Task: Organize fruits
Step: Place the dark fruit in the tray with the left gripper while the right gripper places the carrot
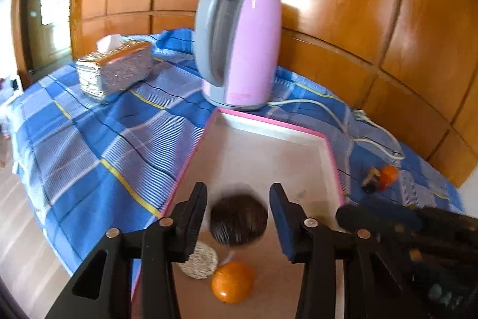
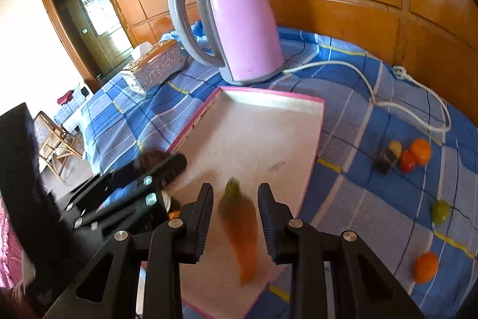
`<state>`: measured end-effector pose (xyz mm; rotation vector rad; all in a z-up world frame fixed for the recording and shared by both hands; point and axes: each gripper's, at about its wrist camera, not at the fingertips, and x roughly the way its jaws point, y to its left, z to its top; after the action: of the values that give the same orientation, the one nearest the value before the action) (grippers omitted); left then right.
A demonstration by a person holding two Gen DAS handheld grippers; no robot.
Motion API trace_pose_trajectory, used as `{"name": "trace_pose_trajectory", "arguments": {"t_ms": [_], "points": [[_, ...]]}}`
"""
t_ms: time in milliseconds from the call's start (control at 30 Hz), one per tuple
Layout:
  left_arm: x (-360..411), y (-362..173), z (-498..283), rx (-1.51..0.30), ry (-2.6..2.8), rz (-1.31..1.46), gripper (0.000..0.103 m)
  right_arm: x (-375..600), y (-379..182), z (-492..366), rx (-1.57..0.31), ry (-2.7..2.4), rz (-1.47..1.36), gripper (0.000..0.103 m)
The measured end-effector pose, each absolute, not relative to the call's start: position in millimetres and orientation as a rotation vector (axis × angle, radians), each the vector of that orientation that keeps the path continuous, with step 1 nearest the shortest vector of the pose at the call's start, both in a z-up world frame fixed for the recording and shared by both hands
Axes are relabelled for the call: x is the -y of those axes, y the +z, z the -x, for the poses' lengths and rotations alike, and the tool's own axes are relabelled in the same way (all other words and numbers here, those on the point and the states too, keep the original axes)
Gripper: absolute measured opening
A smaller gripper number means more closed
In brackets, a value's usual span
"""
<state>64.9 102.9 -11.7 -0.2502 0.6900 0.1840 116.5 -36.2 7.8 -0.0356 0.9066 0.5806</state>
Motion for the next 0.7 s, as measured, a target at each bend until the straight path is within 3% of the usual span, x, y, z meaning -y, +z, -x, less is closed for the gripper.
{"name": "trace_pose_trajectory", "arguments": {"t_ms": [67, 200, 700], "points": [[-105, -12, -66, -0.689, 0.181, 0.264, 0.058, 37, 8, -124, -0.906, 0.551, 0.025, 0.033], [-105, -11, -66, -0.682, 0.189, 0.254, 0.060, 52, 5, -127, -0.915, 0.530, -0.045, 0.044], [-78, -17, -53, -0.717, 0.154, 0.220, 0.059, 82, -25, -86, -0.929, 0.415, -0.012, 0.044]]}}
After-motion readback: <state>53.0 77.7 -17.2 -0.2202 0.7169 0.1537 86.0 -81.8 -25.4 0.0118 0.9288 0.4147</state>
